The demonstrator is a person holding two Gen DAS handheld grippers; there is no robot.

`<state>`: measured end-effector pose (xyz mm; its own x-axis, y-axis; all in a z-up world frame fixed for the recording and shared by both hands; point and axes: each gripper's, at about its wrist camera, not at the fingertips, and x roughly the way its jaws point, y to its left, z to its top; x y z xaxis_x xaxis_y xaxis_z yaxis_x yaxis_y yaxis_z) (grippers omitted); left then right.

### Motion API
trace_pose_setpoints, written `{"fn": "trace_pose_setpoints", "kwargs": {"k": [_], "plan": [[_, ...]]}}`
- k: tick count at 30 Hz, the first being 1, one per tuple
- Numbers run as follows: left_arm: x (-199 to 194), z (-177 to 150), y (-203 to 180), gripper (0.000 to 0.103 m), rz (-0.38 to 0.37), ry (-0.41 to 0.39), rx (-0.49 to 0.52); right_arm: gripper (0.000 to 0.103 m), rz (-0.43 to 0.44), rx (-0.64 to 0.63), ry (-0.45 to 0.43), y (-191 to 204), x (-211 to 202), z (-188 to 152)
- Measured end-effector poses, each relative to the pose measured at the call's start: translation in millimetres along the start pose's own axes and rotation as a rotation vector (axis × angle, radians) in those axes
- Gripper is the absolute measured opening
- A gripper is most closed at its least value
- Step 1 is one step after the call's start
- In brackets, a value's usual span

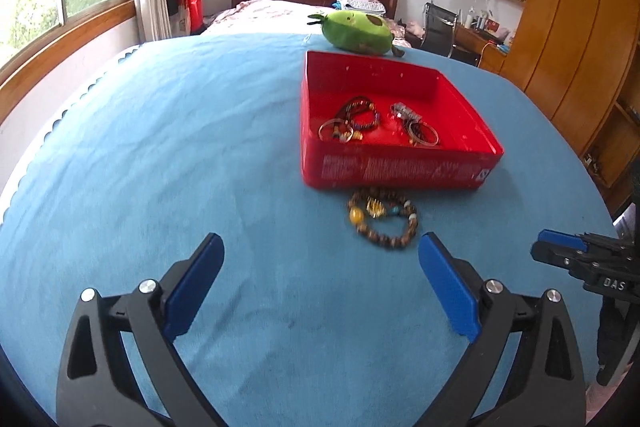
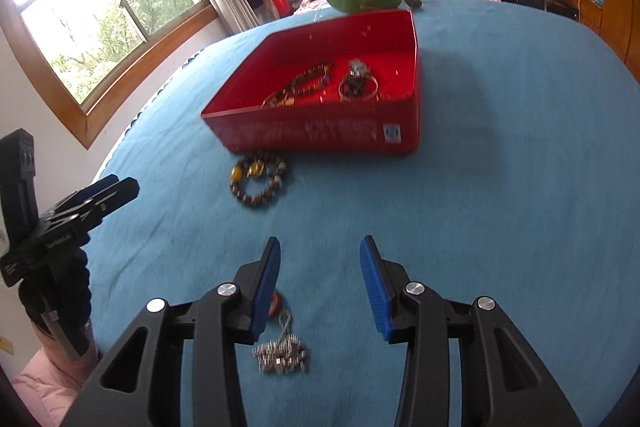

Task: Organize jewelry
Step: 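Move both tools back toward the silver chain and brown wooden ring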

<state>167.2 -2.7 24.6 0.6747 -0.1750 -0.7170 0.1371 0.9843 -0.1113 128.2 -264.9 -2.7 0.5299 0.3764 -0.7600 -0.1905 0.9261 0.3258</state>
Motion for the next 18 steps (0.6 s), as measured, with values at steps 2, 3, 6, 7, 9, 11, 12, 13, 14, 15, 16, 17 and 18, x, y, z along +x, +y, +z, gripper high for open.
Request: {"fn": "trace_pose_setpoints", "kwargs": {"k": [2,3,6,7,9,11,12,13,14,15,16,17,18], "plan": [[2,-11,1,0.097,0.008,0.006,-0.007,0.046,0.002,0.005,0.006,-1,-1,-8],[3,-15,1,0.097,0.012,0.009,-0.009,0.047,0.004,0.009,0.013,-1,0,-16],[8,-30,2,0.097,0.029,0.028,-0.015,0.049,0.008,0.015,0.032,-1,2,-31],[9,-36,2,0.097,0.035,0.038,-0.018,0.051,0.013,0.018,0.040,-1,3,-37],[12,-45,4,0.097,0.041,0.049,-0.023,0.061,0.018,0.026,0.049,-1,3,-47],[13,-55,5,0.097,0.046,0.060,-0.027,0.071,0.020,0.034,0.048,1,3,-58],[14,-59,5,0.097,0.048,0.065,-0.028,0.071,0.022,0.034,0.050,2,4,-61],[14,-65,5,0.097,0.054,0.068,-0.034,0.071,0.027,0.034,0.052,4,5,-65],[14,-68,6,0.097,0.056,0.070,-0.037,0.071,0.036,0.037,0.056,5,6,-70],[14,-72,6,0.097,0.057,0.076,-0.038,0.071,0.042,0.041,0.059,6,7,-72],[14,-75,6,0.097,0.058,0.083,-0.037,0.071,0.048,0.044,0.064,7,8,-75],[15,-78,6,0.097,0.057,0.092,-0.036,0.071,0.048,0.043,0.066,8,9,-76],[14,-81,5,0.097,0.056,0.097,-0.036,0.071,0.044,0.036,0.069,11,11,-80]]}}
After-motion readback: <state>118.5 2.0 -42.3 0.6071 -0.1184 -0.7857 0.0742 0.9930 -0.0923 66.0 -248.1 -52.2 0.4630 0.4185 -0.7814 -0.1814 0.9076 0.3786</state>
